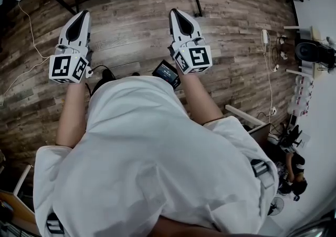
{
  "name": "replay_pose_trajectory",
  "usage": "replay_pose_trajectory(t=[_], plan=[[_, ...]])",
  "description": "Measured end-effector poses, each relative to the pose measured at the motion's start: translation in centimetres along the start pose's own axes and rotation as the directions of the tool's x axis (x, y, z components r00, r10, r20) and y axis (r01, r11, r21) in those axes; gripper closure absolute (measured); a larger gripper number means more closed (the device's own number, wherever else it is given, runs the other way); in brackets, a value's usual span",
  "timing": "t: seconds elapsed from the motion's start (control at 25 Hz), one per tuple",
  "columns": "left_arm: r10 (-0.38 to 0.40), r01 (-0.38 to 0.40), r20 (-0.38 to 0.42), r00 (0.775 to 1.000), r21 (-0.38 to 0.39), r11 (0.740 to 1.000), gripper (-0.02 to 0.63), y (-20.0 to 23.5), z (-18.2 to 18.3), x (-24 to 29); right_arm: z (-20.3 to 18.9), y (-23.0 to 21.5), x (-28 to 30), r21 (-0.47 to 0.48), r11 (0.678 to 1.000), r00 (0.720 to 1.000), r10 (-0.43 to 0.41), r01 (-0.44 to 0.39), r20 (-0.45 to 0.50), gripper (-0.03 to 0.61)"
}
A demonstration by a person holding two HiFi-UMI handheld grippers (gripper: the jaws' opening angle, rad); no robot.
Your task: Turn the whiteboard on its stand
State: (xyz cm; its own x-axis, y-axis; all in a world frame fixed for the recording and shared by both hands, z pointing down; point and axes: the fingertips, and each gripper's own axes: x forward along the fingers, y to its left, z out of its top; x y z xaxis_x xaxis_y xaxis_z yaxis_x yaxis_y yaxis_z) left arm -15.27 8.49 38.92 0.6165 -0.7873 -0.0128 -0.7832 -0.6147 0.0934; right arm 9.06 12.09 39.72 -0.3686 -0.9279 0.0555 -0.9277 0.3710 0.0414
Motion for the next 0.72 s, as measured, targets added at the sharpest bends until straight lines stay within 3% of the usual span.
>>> replay_pose_trajectory(t=[0.36, 0.72], plan=[[0.040, -0.040, 0.009, 0.999, 0.018, 0.999, 0.600, -3.3, -0.2, -0.3, -0.5, -2.1, -3.7, -0.007, 1.000, 1.000, -0.023, 0.023, 0.008, 0.581], [0.045, -0.045, -0.034, 0.998, 0.006, 0.999, 0.600, -6.5, -2.8, -1.5, -2.7, -2.7, -6.7, 0.017, 1.000, 1.000, -0.022, 0.022, -0.009, 0.581]])
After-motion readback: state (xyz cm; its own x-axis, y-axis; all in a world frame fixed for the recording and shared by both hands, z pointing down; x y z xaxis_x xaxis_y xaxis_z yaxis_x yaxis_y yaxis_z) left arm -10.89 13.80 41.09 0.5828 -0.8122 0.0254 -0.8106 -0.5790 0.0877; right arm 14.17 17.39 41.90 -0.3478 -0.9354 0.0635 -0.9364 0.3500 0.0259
